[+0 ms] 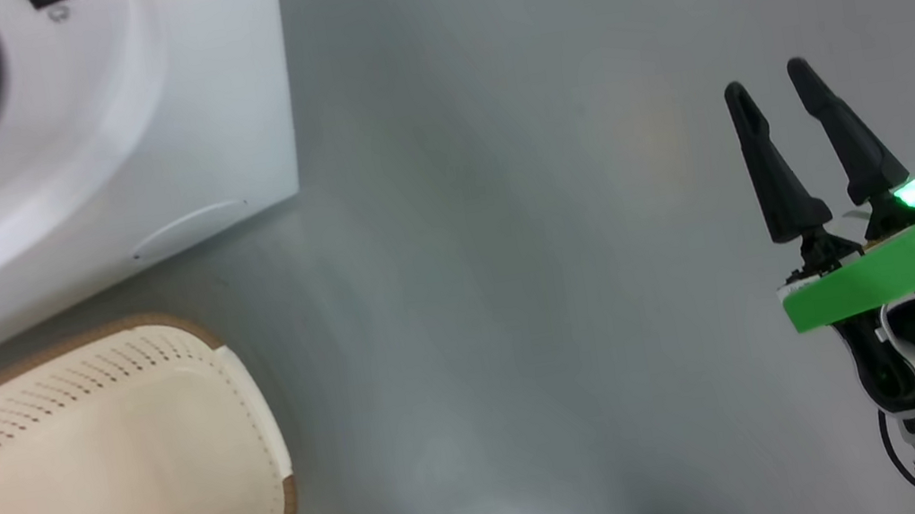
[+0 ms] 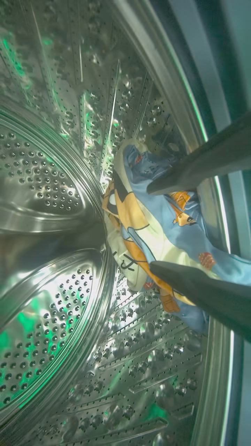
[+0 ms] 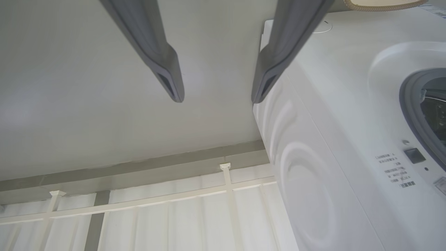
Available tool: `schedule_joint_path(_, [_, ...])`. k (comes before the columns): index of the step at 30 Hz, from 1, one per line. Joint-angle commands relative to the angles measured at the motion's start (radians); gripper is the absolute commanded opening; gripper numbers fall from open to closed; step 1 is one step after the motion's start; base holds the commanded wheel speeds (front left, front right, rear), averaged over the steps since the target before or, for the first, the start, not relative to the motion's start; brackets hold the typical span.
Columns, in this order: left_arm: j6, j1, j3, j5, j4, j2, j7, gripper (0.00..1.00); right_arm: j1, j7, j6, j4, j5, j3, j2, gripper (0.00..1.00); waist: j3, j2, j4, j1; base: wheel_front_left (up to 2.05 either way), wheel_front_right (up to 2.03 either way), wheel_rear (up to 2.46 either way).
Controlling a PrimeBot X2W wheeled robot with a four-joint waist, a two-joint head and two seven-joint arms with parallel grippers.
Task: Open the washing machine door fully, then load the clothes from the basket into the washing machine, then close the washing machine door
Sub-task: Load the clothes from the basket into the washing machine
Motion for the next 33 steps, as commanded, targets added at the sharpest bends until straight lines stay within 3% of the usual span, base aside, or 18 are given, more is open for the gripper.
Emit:
schedule_joint_path(1, [-0.01,0.033,0.005,-0.014,-0.021,0.033,-0.026,1.0,0.038,-0.008,0.004,-0.013,-0.001,0.017,-0.022,1.0,-0.06,-0.0001,0.029,0.0001,0.0,0.0,0.0])
schedule_joint_path(9, [-0.051,0.186,0.011,-0.053,-0.034,-0.006,-0.143,1.0,0.066,-0.008,0.004,0.007,-0.002,0.033,-0.035,1.0,-0.175,-0.0001,0.078,0.0001,0.0,0.0,0.0])
schedule_joint_path(17, [-0.063,0.321,-0.005,-0.067,-0.102,-0.056,-0.19,1.0,0.098,-0.008,0.004,0.019,-0.004,0.025,-0.044,1.0,-0.254,-0.0001,0.135,0.0001,0.0,0.0,0.0])
schedule_joint_path(23, [-0.063,0.449,-0.002,-0.077,-0.223,-0.089,-0.2,1.0,0.12,-0.008,0.004,0.024,-0.007,0.016,-0.05,1.0,-0.306,-0.0001,0.181,0.0001,0.0,0.0,0.0])
schedule_joint_path(33, [-0.01,0.767,0.069,-0.083,-0.559,-0.119,-0.201,1.0,0.15,-0.008,0.004,0.033,-0.014,0.009,-0.053,1.0,-0.386,-0.0001,0.233,0.0001,0.0,0.0,0.0])
